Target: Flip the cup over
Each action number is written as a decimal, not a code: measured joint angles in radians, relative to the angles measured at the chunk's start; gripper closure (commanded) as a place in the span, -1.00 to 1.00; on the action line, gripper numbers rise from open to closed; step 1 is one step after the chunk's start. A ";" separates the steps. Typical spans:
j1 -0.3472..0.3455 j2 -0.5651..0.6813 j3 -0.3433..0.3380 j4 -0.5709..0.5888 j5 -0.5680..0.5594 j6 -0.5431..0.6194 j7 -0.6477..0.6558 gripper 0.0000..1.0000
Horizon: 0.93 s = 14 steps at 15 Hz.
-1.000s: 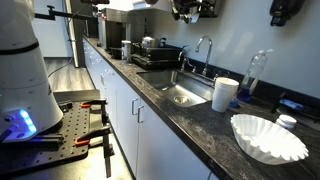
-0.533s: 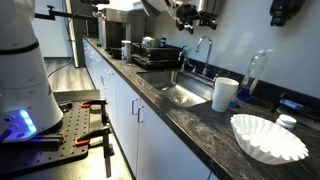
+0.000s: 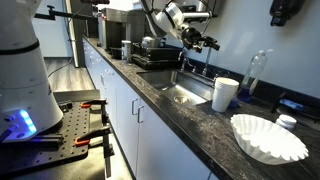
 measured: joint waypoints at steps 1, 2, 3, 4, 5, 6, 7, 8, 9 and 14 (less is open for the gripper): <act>0.002 0.026 0.000 0.022 -0.003 0.000 -0.011 -1.00; 0.002 0.051 0.000 0.043 -0.004 0.000 -0.018 -1.00; 0.002 0.073 0.000 0.061 -0.004 0.000 -0.027 -1.00; 0.002 0.094 -0.001 0.077 -0.004 0.000 -0.034 -1.00; 0.002 0.115 -0.002 0.091 -0.004 0.000 -0.037 -1.00; 0.002 0.134 -0.003 0.103 -0.004 0.000 -0.039 -1.00; 0.002 0.153 -0.004 0.114 -0.004 0.000 -0.041 -1.00; 0.002 0.172 -0.005 0.125 -0.004 0.000 -0.047 -1.00; 0.002 0.190 -0.007 0.136 -0.004 0.000 -0.051 -1.00; 0.002 0.268 -0.022 0.186 -0.004 0.000 -0.052 -1.00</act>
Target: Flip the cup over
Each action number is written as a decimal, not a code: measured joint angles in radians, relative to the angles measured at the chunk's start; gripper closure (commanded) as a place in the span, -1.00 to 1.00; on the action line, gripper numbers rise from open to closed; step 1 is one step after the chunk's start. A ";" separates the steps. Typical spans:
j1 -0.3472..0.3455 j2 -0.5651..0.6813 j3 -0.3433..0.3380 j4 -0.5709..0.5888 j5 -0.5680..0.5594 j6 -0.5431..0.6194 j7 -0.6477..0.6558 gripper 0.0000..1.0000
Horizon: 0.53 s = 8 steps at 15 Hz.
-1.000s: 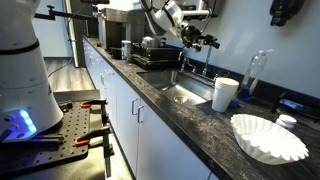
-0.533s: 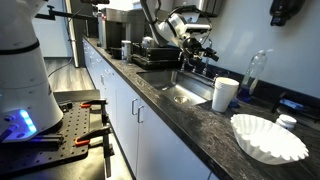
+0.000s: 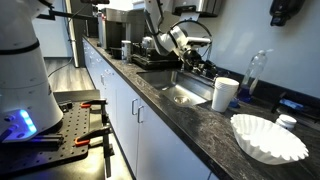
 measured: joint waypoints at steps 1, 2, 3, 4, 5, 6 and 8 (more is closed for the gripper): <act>0.000 0.012 -0.003 0.007 0.000 0.000 0.000 -1.00; 0.000 0.023 -0.007 0.014 0.000 -0.001 -0.001 -1.00; 0.000 0.033 -0.009 0.019 0.000 -0.003 -0.002 -1.00; 0.000 0.043 -0.011 0.023 0.000 -0.008 -0.003 -1.00; 0.000 0.050 -0.011 0.024 0.000 -0.011 -0.012 -1.00; -0.001 0.053 -0.011 0.024 0.000 -0.011 -0.015 -1.00; -0.001 0.056 -0.011 0.024 0.000 -0.011 -0.015 -1.00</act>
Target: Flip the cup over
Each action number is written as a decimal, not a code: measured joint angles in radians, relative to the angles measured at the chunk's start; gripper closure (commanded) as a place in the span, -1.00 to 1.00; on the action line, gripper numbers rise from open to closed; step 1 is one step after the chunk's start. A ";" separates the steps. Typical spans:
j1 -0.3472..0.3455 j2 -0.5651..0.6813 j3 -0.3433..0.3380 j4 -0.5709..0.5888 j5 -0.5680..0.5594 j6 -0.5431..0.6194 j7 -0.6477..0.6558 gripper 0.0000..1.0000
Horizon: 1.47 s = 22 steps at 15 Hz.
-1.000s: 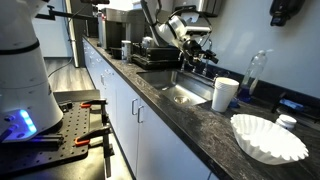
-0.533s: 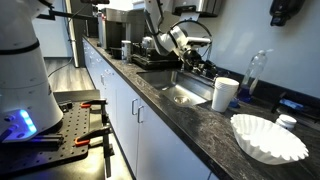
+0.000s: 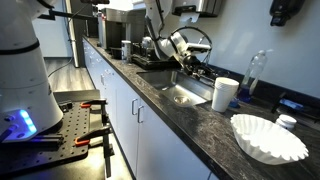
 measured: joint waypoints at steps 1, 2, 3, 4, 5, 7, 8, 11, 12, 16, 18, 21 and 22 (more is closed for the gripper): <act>0.000 0.000 0.000 0.000 0.000 0.000 0.000 -1.00; 0.000 0.000 0.000 0.000 0.000 0.000 0.000 -1.00; 0.000 0.000 0.000 0.000 0.000 0.000 0.000 -1.00; 0.000 0.002 0.000 0.000 0.000 0.001 0.000 -1.00; 0.001 0.007 0.001 0.001 0.000 0.001 -0.001 -1.00; 0.002 0.034 0.002 0.014 0.000 0.001 -0.001 -1.00; 0.003 0.054 0.002 0.027 0.000 0.001 -0.001 -1.00; 0.004 0.126 -0.001 0.083 0.000 0.001 -0.002 -1.00; 0.004 0.149 -0.004 0.106 0.000 0.001 -0.002 -1.00; 0.004 0.231 -0.029 0.206 0.001 0.001 -0.002 -1.00; 0.002 0.262 -0.044 0.252 0.005 0.001 -0.002 -1.00; -0.003 0.293 -0.062 0.304 0.011 0.001 -0.003 -1.00; -0.004 0.301 -0.068 0.318 0.013 0.001 -0.003 -1.00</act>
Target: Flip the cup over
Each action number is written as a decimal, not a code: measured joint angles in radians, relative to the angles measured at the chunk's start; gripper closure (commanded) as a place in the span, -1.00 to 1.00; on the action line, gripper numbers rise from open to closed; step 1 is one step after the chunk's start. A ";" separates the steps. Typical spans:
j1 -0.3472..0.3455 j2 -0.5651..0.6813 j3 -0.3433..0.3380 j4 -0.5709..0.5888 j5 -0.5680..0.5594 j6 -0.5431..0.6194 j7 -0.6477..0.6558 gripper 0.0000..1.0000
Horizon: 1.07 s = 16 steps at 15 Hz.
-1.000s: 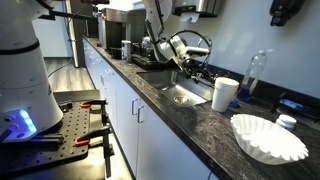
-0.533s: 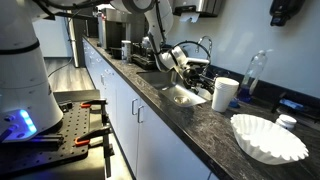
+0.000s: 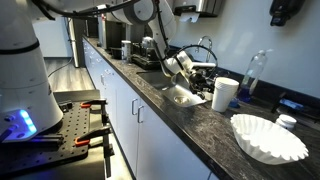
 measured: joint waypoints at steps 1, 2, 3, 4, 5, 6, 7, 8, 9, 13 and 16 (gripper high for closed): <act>-0.001 0.008 -0.007 0.013 0.002 0.000 -0.001 -1.00; -0.003 0.014 -0.011 0.023 0.004 0.000 -0.001 -1.00; -0.005 0.020 -0.014 0.032 0.006 0.000 -0.002 -1.00; -0.008 0.024 -0.015 0.039 0.007 0.000 -0.005 -1.00; -0.011 0.026 -0.015 0.044 0.009 0.000 -0.008 -1.00; -0.013 0.028 -0.015 0.049 0.011 0.000 -0.015 -1.00; -0.014 0.029 -0.016 0.052 0.012 0.000 -0.023 -1.00; -0.015 0.030 -0.017 0.054 0.014 0.000 -0.026 -1.00; -0.015 0.030 -0.018 0.057 0.014 0.000 -0.030 -1.00; -0.015 0.038 -0.022 0.075 0.015 0.001 -0.052 -1.00; -0.016 0.047 -0.032 0.094 0.014 0.006 -0.074 -1.00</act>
